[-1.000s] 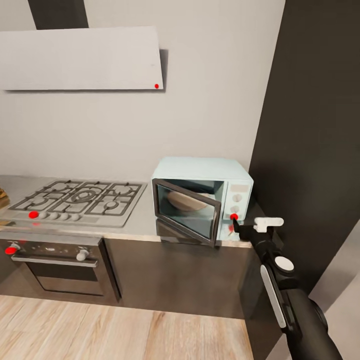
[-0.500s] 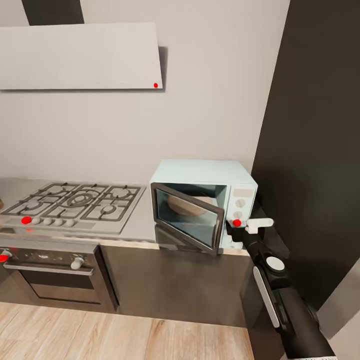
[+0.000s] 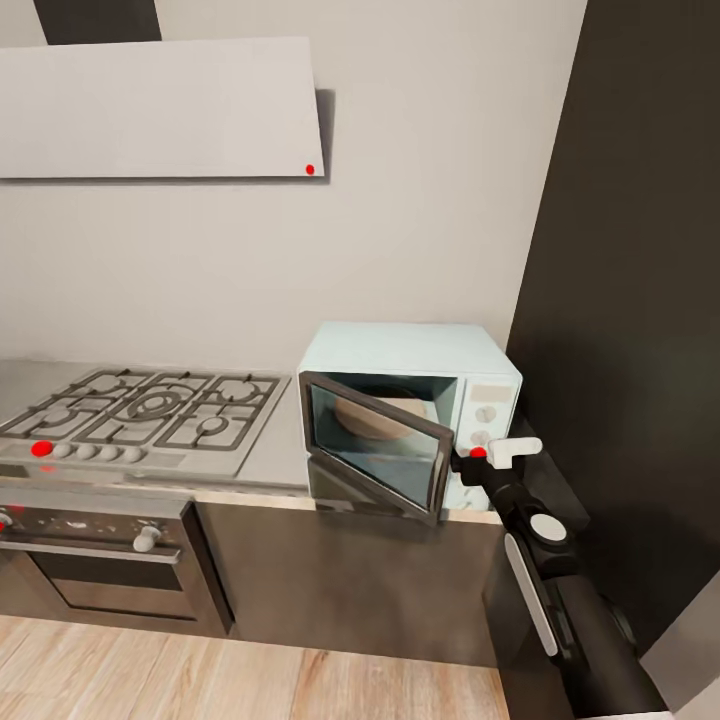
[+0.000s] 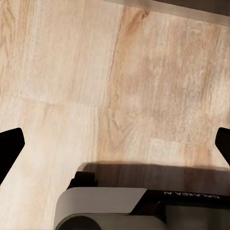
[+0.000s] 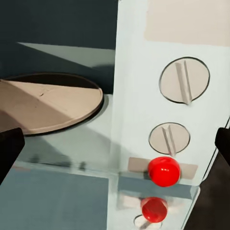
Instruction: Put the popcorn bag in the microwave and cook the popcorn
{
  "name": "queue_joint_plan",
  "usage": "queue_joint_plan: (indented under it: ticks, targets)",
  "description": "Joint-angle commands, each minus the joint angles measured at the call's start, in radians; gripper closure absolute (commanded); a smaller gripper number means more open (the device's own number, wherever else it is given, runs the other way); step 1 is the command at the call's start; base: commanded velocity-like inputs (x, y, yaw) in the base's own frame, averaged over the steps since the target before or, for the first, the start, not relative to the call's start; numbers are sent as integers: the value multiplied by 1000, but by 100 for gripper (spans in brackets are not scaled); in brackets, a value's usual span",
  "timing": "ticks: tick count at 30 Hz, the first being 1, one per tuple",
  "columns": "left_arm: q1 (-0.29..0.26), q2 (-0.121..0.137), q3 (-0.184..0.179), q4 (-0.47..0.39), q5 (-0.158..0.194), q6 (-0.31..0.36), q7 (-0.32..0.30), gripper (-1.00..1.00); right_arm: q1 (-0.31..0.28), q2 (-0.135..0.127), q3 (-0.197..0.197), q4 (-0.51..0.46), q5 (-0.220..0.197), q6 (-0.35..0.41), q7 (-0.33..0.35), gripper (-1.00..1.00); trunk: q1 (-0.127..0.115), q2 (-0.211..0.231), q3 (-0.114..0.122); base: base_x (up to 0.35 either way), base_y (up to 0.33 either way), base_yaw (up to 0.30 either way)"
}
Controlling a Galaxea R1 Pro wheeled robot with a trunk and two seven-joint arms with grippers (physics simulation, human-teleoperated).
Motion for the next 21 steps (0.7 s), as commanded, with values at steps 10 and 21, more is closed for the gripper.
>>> queue_joint_plan:
  ticks: [10,21]
  targets:
    - [-1,-1,4,1,1,-3,-1,-100,0,-7,3,-3,-2,21,203,-100,0,-1,-1,0,0,0]
    - [-1,-2,4,1,1,-3,-1,-100,2,-7,7,-12,2,23,312,-100,0,-1,-1,0,0,0]
